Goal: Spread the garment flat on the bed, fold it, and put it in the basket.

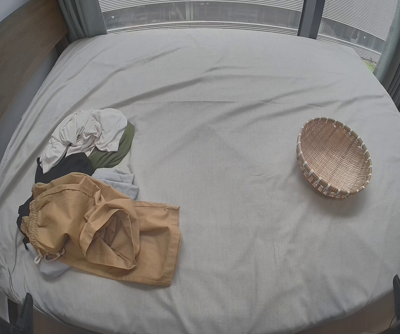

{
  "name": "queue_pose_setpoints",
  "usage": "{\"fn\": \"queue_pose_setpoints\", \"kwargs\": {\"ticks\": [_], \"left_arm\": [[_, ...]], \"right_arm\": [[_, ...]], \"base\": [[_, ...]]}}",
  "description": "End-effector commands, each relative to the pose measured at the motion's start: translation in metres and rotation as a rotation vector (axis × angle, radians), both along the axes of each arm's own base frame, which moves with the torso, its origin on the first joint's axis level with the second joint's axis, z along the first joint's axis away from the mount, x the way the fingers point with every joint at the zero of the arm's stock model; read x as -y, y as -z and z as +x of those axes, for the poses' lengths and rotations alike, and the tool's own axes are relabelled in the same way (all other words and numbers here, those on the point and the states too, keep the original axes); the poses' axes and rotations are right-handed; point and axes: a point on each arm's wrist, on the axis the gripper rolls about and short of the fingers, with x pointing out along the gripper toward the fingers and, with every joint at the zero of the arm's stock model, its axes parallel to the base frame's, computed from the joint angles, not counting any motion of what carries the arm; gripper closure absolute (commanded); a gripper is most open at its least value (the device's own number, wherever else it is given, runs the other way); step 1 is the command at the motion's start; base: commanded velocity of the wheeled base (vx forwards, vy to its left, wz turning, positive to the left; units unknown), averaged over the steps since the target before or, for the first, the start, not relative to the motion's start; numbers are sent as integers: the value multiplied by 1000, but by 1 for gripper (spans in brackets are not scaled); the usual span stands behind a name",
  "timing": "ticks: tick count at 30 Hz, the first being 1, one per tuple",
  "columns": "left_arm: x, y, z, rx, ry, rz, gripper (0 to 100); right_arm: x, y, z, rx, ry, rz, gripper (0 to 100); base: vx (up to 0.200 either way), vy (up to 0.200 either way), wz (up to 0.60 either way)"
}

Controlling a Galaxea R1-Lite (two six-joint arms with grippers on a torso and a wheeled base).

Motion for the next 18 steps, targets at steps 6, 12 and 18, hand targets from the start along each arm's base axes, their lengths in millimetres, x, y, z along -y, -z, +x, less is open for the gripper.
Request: {"fn": "queue_pose_setpoints", "kwargs": {"ticks": [6, 12, 18], "left_arm": [[0, 5, 0, -4, -1, 0, 0], [0, 5, 0, -4, -1, 0, 0], [0, 5, 0, -4, -2, 0, 0]], "right_arm": [[0, 5, 0, -3, -13, -26, 0], [0, 5, 0, 0, -11, -25, 0], [0, -44, -10, 255, -7, -20, 0]], "base": [[0, 0, 0], [0, 0, 0], [0, 0, 0]]}}
